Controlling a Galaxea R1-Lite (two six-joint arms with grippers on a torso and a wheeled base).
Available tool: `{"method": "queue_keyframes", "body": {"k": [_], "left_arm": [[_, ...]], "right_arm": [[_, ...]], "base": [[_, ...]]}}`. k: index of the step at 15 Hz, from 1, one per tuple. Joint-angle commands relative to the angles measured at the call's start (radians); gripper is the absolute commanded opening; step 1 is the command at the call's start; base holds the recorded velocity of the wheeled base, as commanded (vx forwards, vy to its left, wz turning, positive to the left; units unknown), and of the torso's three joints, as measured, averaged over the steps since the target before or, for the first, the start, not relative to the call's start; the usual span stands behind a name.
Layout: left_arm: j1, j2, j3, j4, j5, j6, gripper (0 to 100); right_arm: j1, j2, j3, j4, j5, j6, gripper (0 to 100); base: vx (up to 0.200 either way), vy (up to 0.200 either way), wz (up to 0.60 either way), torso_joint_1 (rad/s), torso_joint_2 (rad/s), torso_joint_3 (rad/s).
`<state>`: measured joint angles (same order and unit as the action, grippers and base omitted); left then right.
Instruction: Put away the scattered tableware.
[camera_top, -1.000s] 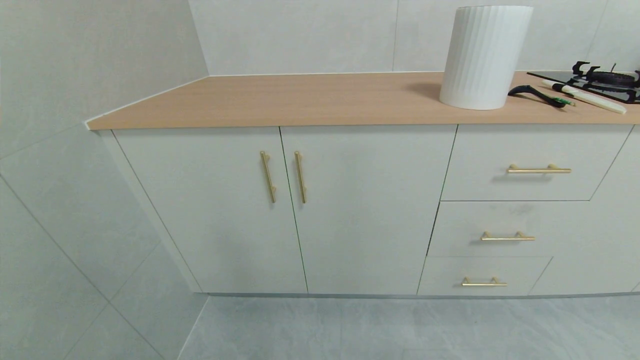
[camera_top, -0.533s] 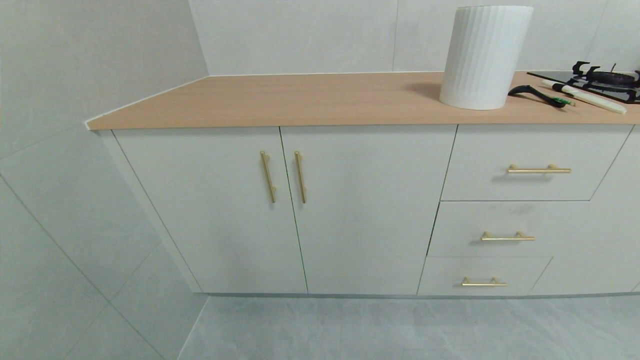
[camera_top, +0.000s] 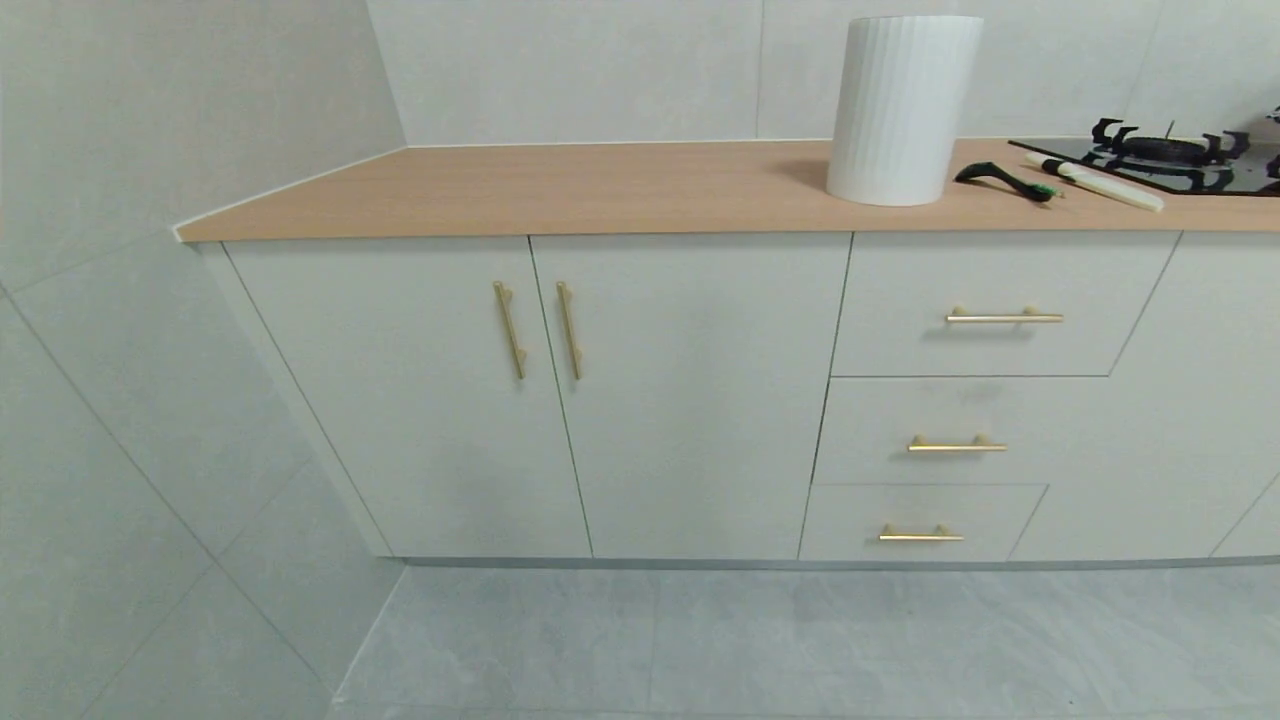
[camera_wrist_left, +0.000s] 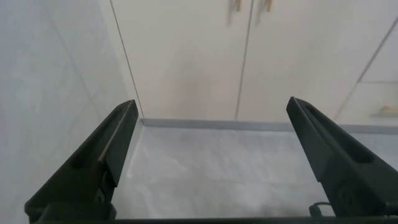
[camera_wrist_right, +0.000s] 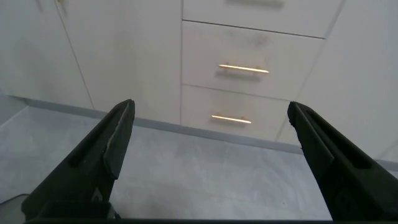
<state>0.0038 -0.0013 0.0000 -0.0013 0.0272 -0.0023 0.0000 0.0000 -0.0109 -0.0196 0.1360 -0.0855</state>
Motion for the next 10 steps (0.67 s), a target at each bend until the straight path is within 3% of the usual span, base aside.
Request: {"method": "queue_keyframes", "body": {"k": [1,5,6,10], "left_arm": [[0.001,0.001,0.0,-0.002,0.0,-0.001,100],[0.001,0.001,0.0,-0.002,0.0,-0.002,100],[0.001,0.001,0.0,-0.002,0.0,-0.002,100],[0.001,0.001,0.0,-0.002,0.0,-0.004,100]], "right_arm": [[0.0,0.002,0.0,0.0,0.001,0.001,100],[0.0,0.002,0.002,0.0,0.001,0.001,100],[0.0,0.002,0.002,0.0,0.001,0.001,100],[0.0,0.002,0.002,0.0,0.001,0.001,100]], "base": [[-0.2,-0.2,0.0,-0.007,0.0,0.007],[-0.2,-0.2,0.0,0.005,0.0,0.005],[0.0,0.0,0.0,0.0,0.0,0.0],[0.2,0.0,0.0,-0.001,0.0,0.001]]}}
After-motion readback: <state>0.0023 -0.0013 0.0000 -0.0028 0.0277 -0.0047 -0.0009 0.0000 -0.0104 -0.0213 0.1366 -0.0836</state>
